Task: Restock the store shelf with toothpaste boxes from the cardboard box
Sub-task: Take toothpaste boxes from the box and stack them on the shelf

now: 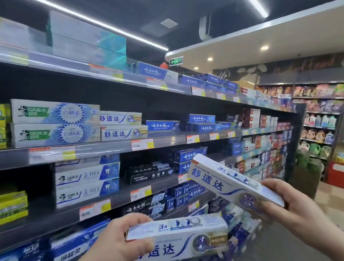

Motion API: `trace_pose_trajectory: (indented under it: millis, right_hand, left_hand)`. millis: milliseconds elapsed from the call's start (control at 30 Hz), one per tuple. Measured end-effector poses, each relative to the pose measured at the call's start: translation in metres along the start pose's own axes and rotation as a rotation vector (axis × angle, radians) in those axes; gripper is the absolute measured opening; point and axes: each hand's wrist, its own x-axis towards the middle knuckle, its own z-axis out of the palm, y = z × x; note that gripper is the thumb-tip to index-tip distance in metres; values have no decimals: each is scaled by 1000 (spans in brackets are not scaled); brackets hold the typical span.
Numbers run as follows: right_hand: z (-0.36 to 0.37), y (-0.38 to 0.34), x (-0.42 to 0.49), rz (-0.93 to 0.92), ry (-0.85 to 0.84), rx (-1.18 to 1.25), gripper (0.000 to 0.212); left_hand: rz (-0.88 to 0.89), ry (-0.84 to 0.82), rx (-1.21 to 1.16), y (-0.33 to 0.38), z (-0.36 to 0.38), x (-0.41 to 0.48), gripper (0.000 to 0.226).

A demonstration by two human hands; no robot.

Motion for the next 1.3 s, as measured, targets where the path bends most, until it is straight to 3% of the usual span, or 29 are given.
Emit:
trace_pose_trajectory:
  millis: [267,400,533,633,767,867,933,1100,1200,1300]
  right_hand:
    - [21,38,166,-281,-179,173,23]
    - [53,41,247,-451,-313,230,25]
    - [100,19,304,-576,-407,236,22]
    - [128,-10,329,-657,-467,261,17]
    - [155,-36,354,-685,-516,228,28]
    - [169,-47,366,-675,-554,219,31]
    - [175,-51,370,-664,-583,250,29]
    - [186,-54,378,-666,-575,202,35]
    - [191,-56,382,-662,-548,227,30]
    - [196,-57,388,-681,-521,251,27]
  left_hand:
    - [-70,323,11,15,6,65,52]
    - [-108,527,46,29,3,73,44]
    - [-171,716,69,32,-5,70,20]
    - [-153,802,172,37,-21,68,21]
    - [-152,855,240,40,-51,68,24]
    - [-123,825,262,37,-72,72,63]
    - [-99,823,247,31,-84,78,72]
    - [-76,807,216,20,-105,93,63]
    - [-64,847,226,16,-111,102,20]
    - [-59,839,263,11,-117,108,20]
